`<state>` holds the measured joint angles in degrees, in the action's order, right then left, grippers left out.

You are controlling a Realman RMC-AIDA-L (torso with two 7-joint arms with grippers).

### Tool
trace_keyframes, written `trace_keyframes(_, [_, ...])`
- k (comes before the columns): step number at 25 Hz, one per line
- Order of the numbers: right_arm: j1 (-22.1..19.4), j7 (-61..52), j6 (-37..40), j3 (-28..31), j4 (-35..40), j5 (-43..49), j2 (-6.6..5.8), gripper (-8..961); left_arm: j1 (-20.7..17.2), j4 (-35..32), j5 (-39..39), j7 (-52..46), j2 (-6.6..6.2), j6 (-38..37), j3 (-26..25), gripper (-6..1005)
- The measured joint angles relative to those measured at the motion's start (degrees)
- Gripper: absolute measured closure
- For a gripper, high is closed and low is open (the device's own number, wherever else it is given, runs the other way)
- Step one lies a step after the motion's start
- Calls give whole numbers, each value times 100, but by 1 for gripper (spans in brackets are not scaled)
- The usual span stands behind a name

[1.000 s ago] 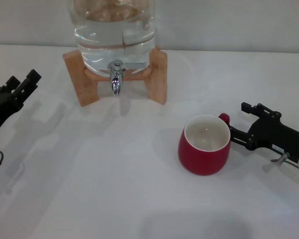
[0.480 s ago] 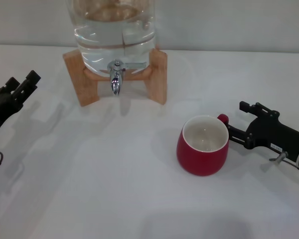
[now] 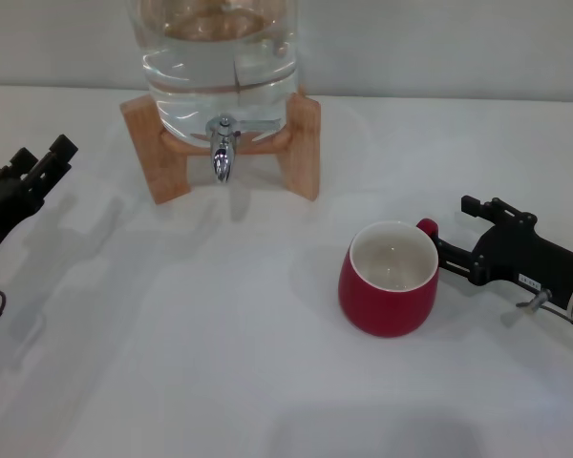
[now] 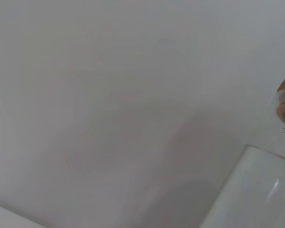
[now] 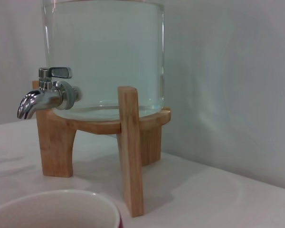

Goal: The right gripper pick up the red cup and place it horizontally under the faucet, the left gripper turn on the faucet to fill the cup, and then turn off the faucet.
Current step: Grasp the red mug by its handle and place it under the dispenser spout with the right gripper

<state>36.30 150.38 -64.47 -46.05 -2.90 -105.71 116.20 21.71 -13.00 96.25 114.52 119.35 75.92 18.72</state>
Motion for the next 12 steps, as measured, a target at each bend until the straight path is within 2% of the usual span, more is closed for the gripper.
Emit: trace_keyframes(12, [0,0,5,0,-1,-9,-1,259,-10,0,0,-8,0,2,0,144])
